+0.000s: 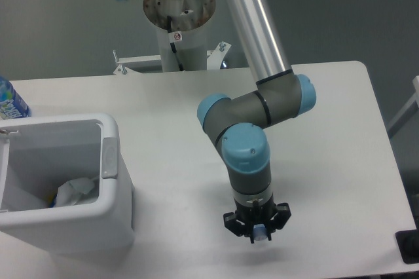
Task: Place the trash in the trash can
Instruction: 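Grip the bottle by its cap end and lift it upright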
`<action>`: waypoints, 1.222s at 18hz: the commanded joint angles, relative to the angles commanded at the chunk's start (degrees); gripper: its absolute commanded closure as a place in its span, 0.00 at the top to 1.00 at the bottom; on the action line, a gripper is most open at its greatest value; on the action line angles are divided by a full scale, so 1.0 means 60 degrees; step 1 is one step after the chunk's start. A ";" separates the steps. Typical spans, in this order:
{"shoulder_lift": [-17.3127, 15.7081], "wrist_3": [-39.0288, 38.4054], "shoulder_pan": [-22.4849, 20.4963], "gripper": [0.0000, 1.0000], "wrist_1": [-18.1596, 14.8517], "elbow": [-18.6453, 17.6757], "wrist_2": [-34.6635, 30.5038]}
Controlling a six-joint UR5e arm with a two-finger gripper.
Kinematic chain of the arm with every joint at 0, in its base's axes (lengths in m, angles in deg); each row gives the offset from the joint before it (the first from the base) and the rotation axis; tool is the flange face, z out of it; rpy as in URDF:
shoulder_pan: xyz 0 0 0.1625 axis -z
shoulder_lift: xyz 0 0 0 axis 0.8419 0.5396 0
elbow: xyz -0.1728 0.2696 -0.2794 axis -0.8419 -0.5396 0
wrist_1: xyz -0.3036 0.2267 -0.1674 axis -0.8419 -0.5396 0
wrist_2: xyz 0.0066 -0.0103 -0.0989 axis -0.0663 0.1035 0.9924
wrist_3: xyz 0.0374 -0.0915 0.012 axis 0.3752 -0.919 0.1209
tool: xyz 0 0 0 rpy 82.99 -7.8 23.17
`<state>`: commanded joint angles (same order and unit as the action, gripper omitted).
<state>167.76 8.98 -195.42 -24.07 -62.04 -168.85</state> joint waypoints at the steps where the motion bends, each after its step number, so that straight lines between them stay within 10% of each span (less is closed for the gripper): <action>1: -0.0029 -0.0102 -0.0015 0.30 0.0000 0.0102 0.0147; 10: -0.0498 -0.1084 -0.0425 0.30 0.0073 0.1377 0.1729; 22: -0.1611 -0.1641 -0.0806 0.30 0.0088 0.1495 0.2916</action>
<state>158.09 -0.87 -200.25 -23.55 -53.07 -151.35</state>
